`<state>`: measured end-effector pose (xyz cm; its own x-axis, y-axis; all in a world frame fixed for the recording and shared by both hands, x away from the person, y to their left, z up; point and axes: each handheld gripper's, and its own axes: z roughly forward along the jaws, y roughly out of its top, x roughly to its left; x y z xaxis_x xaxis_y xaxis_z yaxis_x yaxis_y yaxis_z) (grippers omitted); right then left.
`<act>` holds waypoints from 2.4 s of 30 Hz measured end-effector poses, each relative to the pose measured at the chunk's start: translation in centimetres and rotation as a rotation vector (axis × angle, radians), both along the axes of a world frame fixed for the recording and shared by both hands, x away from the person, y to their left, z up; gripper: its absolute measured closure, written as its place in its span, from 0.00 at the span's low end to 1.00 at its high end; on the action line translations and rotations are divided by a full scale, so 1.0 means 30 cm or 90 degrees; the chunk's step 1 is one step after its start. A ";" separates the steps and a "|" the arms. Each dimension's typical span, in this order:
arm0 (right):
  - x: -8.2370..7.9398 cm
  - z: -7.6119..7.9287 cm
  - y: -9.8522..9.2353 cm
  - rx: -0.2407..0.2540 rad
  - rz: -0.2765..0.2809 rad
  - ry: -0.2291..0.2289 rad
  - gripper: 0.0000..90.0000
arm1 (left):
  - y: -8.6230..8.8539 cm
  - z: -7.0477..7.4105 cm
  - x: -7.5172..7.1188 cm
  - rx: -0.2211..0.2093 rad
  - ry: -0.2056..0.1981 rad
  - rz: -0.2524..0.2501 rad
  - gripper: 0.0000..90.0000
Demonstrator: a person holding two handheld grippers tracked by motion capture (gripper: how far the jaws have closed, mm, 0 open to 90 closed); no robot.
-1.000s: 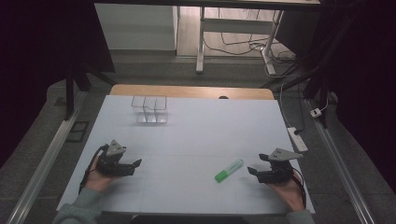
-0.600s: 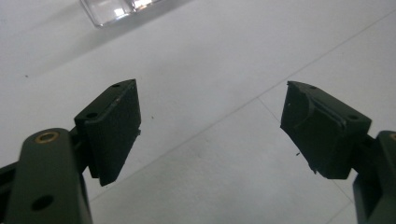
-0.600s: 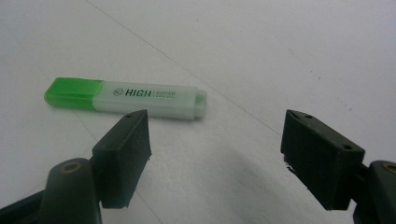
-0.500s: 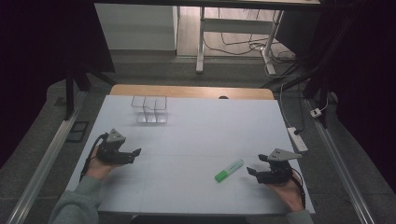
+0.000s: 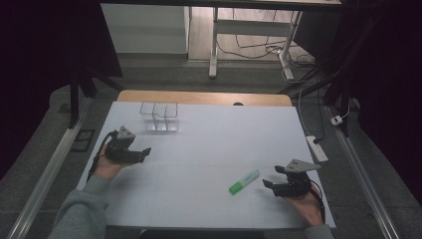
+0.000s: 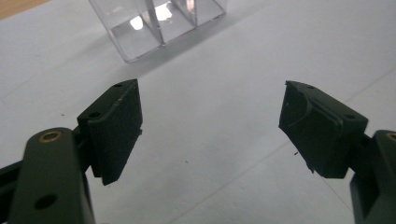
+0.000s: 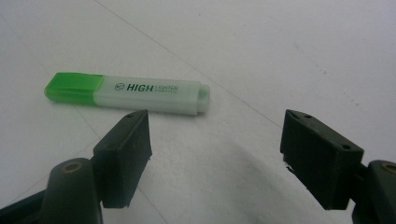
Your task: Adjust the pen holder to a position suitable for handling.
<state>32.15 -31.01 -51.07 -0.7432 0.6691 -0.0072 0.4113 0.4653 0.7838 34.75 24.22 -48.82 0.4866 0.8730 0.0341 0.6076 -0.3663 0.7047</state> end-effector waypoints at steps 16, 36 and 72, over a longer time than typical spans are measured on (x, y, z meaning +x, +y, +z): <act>0.005 -0.007 -0.003 0.003 -0.001 0.003 0.28 | 0.032 -0.025 0.111 0.007 0.018 0.034 0.28; 0.010 -0.011 -0.001 -0.005 -0.003 0.004 0.28 | 0.098 -0.037 0.221 -0.033 0.003 0.087 0.59; 0.014 -0.018 0.004 -0.011 -0.003 0.010 0.28 | 0.137 -0.096 0.399 -0.076 -0.001 0.116 0.99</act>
<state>32.58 -30.90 -51.61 -0.7403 0.6722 -0.0076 0.4250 0.4768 0.7694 46.73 28.35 -51.71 0.3211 0.9441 -0.0748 0.6551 -0.1644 0.7374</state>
